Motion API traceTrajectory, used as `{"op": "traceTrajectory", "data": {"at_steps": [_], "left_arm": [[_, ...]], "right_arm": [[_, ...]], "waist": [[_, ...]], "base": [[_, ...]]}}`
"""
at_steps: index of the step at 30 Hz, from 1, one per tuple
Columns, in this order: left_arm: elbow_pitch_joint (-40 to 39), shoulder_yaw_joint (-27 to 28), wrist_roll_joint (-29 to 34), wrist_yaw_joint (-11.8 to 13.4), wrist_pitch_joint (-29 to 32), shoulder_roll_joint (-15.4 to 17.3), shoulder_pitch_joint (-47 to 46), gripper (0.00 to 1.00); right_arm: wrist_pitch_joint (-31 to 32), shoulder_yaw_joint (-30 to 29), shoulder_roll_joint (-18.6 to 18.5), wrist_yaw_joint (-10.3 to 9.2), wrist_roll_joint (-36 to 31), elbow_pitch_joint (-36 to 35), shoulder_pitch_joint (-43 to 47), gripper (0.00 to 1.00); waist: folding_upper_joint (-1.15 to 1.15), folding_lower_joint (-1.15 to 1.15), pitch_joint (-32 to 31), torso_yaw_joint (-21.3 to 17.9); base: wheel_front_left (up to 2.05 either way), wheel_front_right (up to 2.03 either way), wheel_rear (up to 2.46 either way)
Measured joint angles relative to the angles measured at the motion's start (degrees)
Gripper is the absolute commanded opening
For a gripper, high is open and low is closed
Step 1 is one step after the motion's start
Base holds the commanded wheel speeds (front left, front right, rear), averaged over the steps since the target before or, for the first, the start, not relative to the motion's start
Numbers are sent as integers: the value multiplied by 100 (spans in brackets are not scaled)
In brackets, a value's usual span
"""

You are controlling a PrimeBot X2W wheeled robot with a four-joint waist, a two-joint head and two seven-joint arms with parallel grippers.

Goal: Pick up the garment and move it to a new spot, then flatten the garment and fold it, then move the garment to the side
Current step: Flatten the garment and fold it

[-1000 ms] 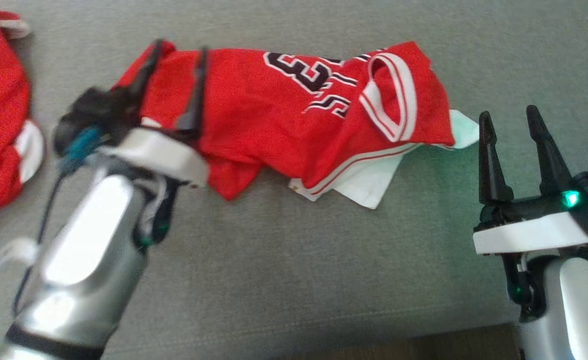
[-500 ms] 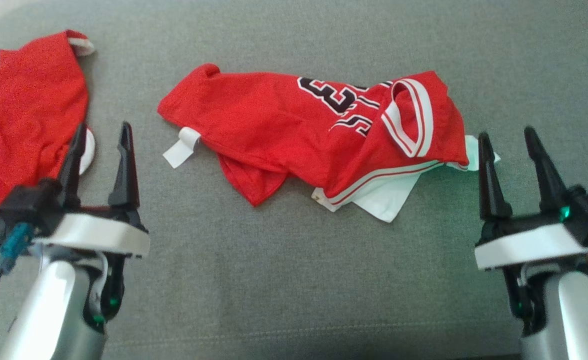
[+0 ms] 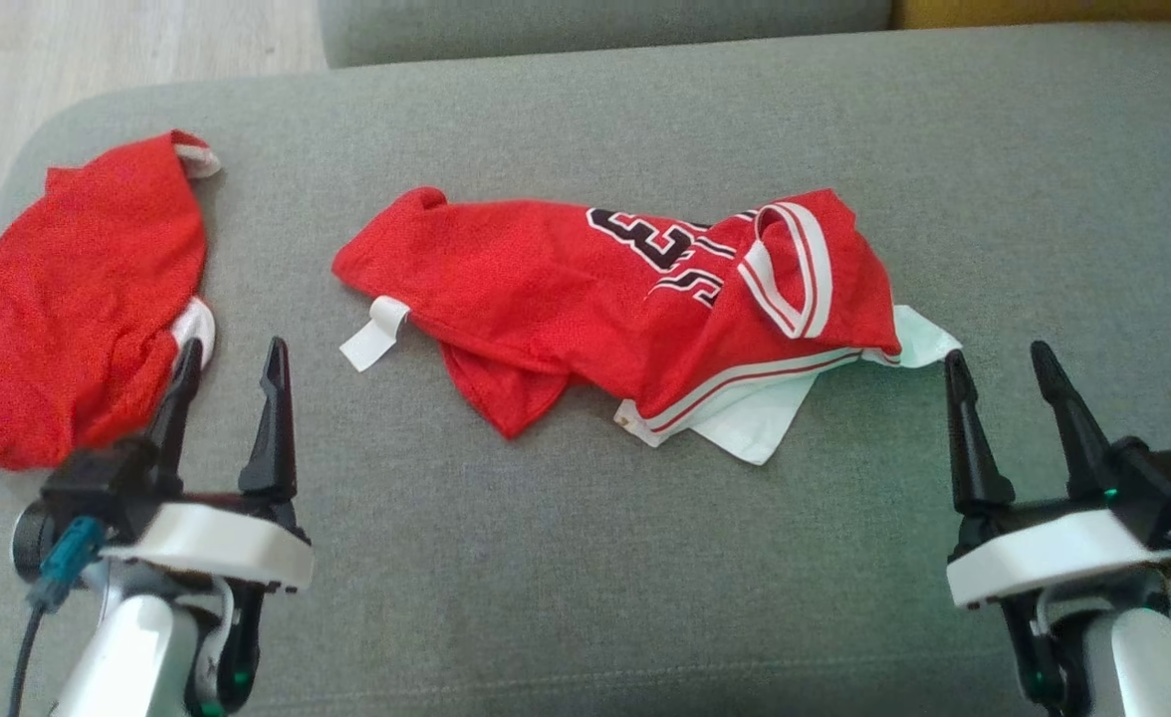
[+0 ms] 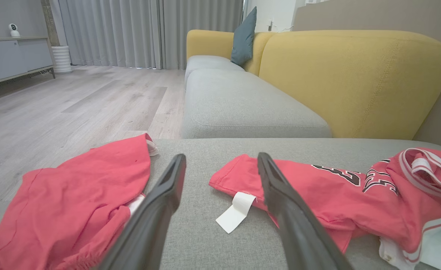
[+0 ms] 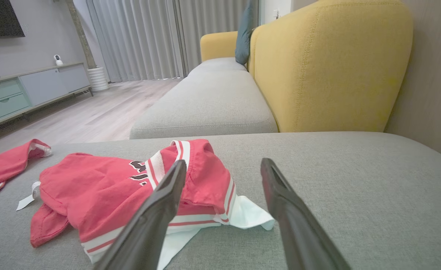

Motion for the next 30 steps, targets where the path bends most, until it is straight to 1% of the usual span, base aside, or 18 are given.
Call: {"op": "traceTrajectory", "data": {"at_steps": [23, 27, 30], "left_arm": [[49, -58, 53, 3, 0, 1, 36, 100], [30, -102, 51, 3, 1, 1, 30, 100], [9, -111, 51, 3, 1, 0, -18, 100]], "right_arm": [[46, -7, 0, 0, 41, -87, 68, 100], [158, 33, 0, 0, 41, 3, 66, 100], [325, 238, 0, 0, 68, 204, 60, 100]], "waist": [[0, 0, 7, 16], [0, 0, 71, 37], [0, 0, 171, 79]], "base": [[0, 0, 0], [0, 0, 0], [0, 0, 0]]}}
